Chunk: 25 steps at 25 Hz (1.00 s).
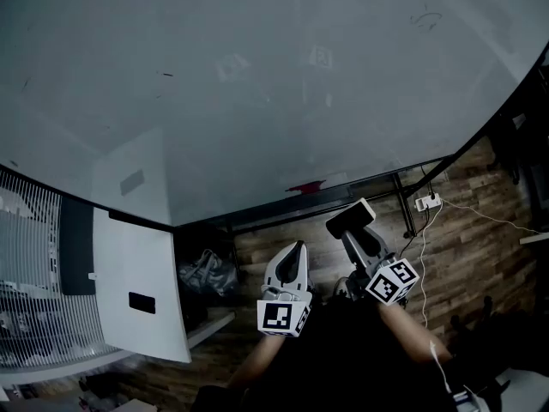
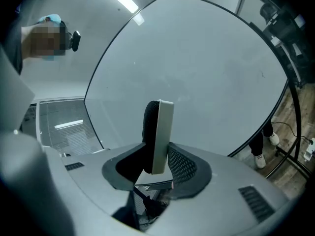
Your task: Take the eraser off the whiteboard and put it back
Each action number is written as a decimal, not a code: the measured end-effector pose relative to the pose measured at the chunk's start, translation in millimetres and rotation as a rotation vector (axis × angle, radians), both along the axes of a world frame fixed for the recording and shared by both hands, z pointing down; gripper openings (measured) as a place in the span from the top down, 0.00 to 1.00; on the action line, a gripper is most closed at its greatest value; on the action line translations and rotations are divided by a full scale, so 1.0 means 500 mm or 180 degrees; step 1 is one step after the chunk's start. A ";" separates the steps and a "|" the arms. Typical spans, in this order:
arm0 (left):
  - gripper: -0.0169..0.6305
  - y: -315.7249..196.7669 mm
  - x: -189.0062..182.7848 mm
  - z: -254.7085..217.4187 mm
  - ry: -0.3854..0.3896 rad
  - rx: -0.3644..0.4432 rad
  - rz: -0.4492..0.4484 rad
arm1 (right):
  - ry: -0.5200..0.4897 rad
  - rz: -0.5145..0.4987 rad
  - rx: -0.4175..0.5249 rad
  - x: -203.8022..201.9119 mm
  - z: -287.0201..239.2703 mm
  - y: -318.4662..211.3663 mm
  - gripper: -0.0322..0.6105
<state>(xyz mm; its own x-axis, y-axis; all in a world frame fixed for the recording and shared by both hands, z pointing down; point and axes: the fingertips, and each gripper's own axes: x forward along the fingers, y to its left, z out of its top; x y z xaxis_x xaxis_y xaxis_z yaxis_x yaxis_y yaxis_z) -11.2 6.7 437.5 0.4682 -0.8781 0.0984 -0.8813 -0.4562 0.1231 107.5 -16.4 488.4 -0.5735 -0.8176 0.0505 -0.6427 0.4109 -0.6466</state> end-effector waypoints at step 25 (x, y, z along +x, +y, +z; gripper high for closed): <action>0.97 0.038 -0.011 0.009 0.0030 -0.0030 -0.0195 | 0.0067 -0.0184 0.0223 -0.011 -0.030 0.044 0.73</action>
